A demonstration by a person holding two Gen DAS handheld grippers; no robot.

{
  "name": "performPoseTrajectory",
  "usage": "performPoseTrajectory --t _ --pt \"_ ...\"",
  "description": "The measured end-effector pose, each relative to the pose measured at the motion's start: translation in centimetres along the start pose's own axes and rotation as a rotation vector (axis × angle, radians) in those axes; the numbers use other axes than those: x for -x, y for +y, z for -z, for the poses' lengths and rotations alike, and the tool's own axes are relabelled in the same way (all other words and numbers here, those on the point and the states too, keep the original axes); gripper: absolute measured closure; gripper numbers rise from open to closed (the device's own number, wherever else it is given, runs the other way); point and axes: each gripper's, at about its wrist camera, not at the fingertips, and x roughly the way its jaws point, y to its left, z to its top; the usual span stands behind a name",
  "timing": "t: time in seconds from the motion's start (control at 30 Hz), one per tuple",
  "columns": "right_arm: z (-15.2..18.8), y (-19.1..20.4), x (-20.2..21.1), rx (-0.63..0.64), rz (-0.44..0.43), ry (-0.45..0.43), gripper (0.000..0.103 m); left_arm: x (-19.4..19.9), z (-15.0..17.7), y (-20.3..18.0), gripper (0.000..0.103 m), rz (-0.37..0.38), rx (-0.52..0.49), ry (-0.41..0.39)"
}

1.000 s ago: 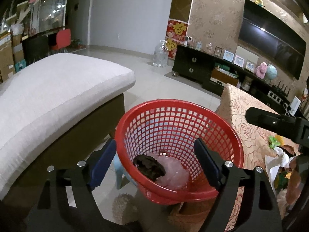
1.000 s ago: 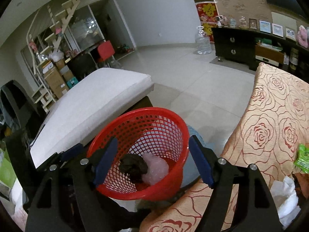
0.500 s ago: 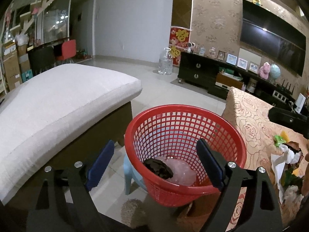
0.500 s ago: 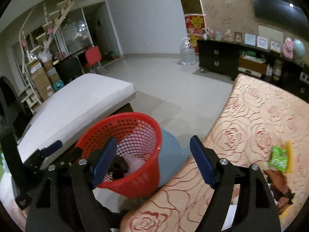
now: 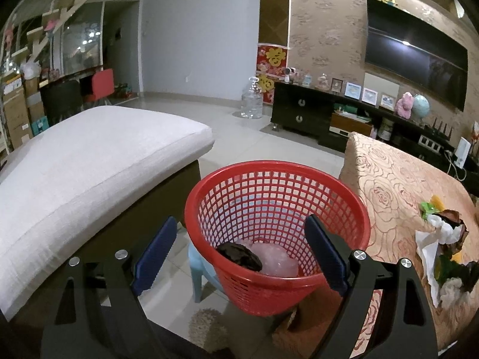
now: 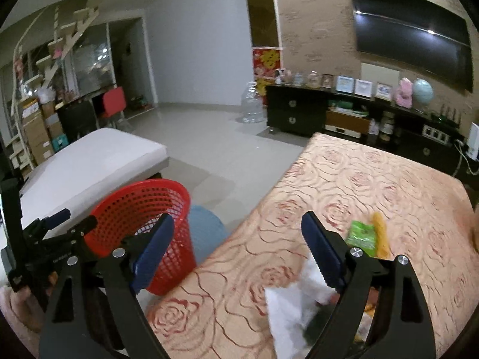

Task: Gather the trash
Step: 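Move both tools back to the trash pile on the table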

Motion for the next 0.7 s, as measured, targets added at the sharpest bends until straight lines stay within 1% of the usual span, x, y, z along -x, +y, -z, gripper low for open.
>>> performPoseTrajectory --t 0.13,0.3,0.43,0.7 --pt "1.1 -1.6 1.8 -0.029 0.027 -0.012 0.019 0.2 0.4 -0.3 0.019 0.008 -0.010 0.004" --pt "2.9 -4.2 3.3 -0.059 0.110 -0.014 0.018 0.5 0.7 -1.1 0.019 0.021 -0.029 0.008" --pt "3.8 -7.3 4.2 -0.134 0.150 -0.003 0.018 0.8 1.0 -2.1 0.019 0.046 -0.048 0.013" --pt "5.5 -10.4 4.9 -0.187 0.208 0.012 0.017 1.0 1.9 -5.4 0.019 0.109 -0.099 0.040"
